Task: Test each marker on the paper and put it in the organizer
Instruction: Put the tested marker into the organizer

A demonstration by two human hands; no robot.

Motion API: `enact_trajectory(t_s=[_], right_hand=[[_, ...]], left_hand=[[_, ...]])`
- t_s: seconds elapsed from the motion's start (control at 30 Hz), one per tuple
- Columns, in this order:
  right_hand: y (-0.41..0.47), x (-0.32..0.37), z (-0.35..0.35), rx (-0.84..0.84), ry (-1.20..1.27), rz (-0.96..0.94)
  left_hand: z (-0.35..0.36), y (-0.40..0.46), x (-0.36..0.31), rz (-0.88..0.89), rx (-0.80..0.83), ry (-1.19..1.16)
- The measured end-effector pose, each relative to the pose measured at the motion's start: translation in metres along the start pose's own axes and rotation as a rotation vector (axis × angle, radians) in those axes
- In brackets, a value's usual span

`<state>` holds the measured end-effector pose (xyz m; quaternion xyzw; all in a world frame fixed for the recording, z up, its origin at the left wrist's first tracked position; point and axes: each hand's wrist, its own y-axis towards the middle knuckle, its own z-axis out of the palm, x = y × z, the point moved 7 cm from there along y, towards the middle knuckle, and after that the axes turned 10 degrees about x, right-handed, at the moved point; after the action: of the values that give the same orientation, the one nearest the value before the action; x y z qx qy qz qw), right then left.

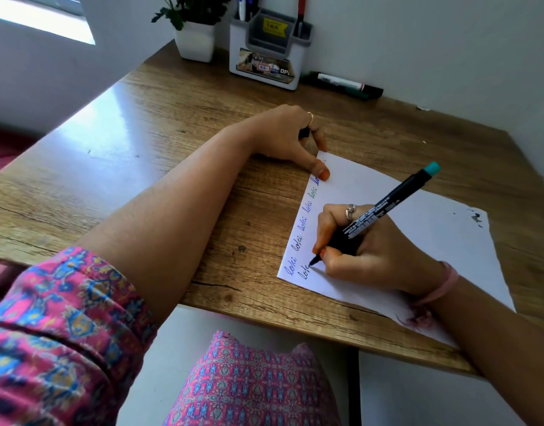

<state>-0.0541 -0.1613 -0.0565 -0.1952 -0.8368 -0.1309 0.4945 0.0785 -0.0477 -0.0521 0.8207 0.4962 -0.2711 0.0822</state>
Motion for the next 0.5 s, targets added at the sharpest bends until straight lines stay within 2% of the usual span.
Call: enact_trajectory(t_s=[0.5], right_hand=[[-0.0001,-0.0038,-0.0018,-0.035,0.026,0.011]], left_hand=[[-0.0007,-0.0019,-0.0017,-0.003,0.001,-0.001]])
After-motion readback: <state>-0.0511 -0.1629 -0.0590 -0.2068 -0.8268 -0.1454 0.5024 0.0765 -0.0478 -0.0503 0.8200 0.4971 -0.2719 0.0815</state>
